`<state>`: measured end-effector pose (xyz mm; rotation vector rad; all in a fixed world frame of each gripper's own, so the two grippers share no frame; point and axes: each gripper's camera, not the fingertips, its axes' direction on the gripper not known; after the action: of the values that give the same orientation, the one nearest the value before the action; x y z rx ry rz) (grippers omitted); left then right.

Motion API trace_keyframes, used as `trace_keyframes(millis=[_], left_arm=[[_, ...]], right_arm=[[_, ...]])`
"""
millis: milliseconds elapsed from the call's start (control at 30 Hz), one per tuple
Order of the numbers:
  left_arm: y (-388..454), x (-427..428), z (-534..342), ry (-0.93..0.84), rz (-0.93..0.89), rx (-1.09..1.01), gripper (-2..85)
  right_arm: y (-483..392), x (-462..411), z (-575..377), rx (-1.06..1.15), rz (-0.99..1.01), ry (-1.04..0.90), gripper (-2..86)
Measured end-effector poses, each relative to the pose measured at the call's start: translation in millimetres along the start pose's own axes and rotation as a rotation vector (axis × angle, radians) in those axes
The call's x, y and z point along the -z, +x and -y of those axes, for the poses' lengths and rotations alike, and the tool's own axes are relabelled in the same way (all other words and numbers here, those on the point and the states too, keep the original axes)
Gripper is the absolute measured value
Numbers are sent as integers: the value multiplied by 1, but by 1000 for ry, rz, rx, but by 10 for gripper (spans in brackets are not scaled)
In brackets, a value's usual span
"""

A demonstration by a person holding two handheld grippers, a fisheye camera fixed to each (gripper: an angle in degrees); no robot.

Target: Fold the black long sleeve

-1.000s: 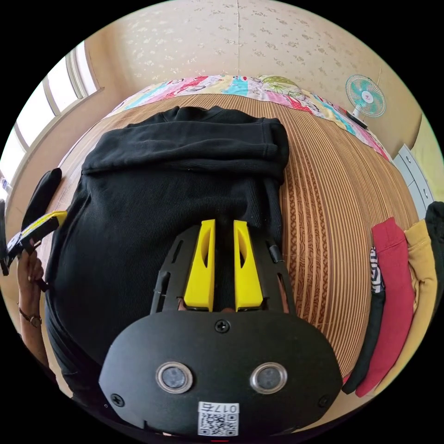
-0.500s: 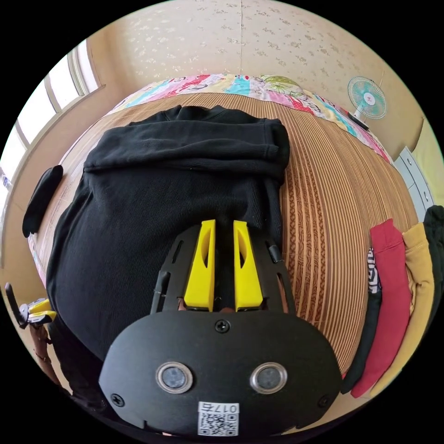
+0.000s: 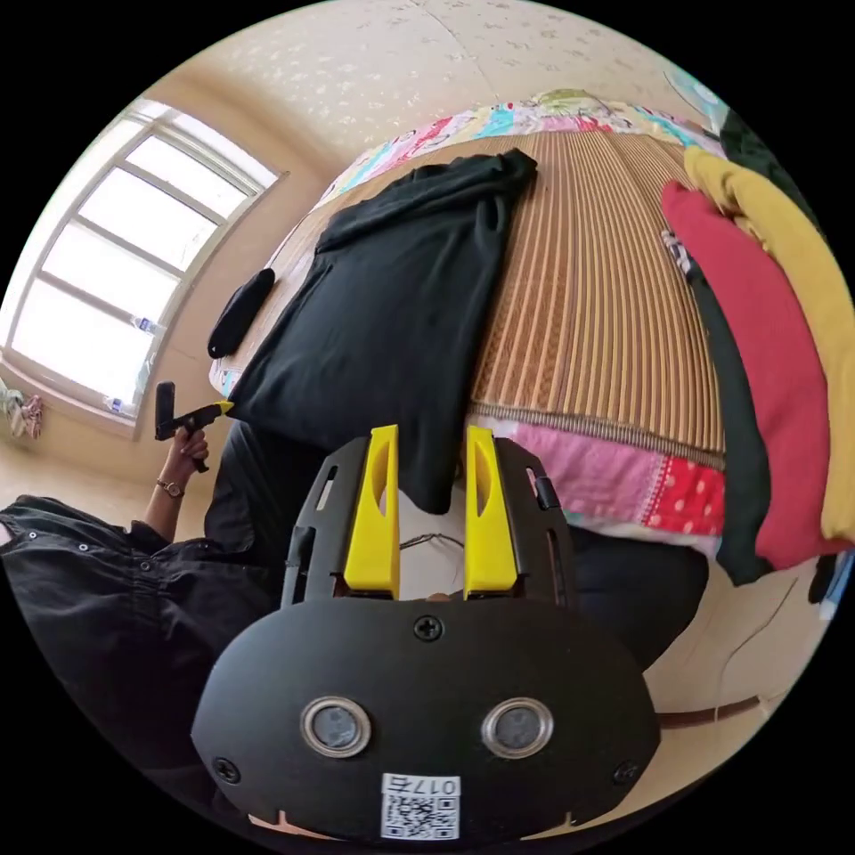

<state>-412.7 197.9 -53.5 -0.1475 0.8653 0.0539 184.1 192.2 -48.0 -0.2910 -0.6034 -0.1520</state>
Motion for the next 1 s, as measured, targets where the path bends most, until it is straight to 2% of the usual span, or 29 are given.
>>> trace_keyframes(millis=[133,267,367,433,533,700,767,833,900,1000], left_arm=[[-16,14,-9,35,-27,28,39],[-28,35,-21,109,-116,40,39],[-44,63,-36,302,-372,40,38],[-48,78,-41,384,-446,27,38],[-36,100,-40,464,-530,-88,37],[-27,129,-48,643,-905,-297,37],[-32,133,-50,668,-933,-278,37],[-42,131,-48,665,-908,-187,36],[-58,118,-39,592,-765,-13,36],[-74,98,-22,543,-607,141,36]], right_arm=[[32,-31,-10,-43,53,-87,105],[45,-13,-16,-11,228,-4,105],[54,33,-27,58,423,155,103],[63,80,-38,86,574,331,100],[60,132,-56,145,686,500,95],[45,191,-93,324,820,677,82],[45,204,-105,354,831,743,75],[49,205,-109,338,762,771,65],[59,195,-99,218,654,738,56],[72,165,-63,26,468,639,38]])
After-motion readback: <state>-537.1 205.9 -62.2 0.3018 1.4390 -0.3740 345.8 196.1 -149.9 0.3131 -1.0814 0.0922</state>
